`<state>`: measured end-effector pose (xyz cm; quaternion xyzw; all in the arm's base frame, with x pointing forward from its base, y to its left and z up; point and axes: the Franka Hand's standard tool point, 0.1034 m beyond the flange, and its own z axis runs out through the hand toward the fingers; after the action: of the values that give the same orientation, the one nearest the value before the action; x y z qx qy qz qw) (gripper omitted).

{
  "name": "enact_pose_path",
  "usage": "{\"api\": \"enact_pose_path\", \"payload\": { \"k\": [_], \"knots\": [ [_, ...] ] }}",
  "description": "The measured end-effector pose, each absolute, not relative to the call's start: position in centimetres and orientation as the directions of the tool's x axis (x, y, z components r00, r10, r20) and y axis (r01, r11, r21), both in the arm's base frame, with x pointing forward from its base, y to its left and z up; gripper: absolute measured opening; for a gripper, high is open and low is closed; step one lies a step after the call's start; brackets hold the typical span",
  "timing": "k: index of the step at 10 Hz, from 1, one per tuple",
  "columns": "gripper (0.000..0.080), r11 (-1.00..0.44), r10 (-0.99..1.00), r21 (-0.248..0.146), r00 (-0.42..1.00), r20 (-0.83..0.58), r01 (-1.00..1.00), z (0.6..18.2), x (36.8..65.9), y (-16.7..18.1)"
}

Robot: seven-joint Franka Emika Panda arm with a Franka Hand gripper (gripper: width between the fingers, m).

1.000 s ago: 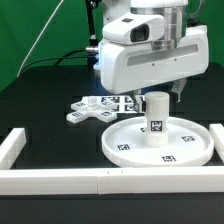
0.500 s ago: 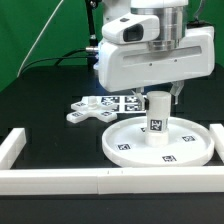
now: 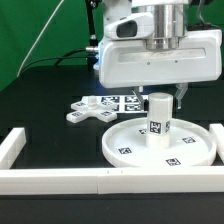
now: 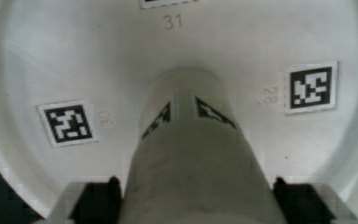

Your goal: Assemble round table

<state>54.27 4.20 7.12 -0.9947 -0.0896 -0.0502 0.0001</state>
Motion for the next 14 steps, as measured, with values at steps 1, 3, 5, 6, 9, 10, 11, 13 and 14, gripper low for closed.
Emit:
{"api": "enact_pose_path", "payload": {
  "k": [1,3,5,6,9,10,11,13,14],
  "knots": [
    [0.0406,-0.984,0.178,0.009,0.979,0.1,0.178,7.12,54.27,4.2],
    [0.0406,-0.984,0.178,0.009,0.979,0.1,0.178,7.12,54.27,4.2],
    [0.0406,-0.984,0.178,0.009,0.979,0.1,0.178,7.12,54.27,4.2],
    [0.0406,-0.984,0.178,0.009,0.979,0.1,0.178,7.12,54.27,4.2],
    [0.0406,-0.998,0.064,-0.002,0.989,0.132,0.065,7.18,54.66,3.96],
    [0.0406,-0.996,-0.083,-0.032,0.988,0.133,-0.079,7.14,54.69,3.99],
    [0.0406,-0.974,-0.226,-0.056,0.965,0.132,-0.221,7.15,54.79,3.91],
    [0.0406,-0.85,-0.526,-0.106,0.843,0.11,-0.517,7.14,54.91,3.98],
    [0.0406,-0.77,-0.637,-0.127,0.765,0.095,-0.625,7.29,55.15,3.89]
  ]
}}
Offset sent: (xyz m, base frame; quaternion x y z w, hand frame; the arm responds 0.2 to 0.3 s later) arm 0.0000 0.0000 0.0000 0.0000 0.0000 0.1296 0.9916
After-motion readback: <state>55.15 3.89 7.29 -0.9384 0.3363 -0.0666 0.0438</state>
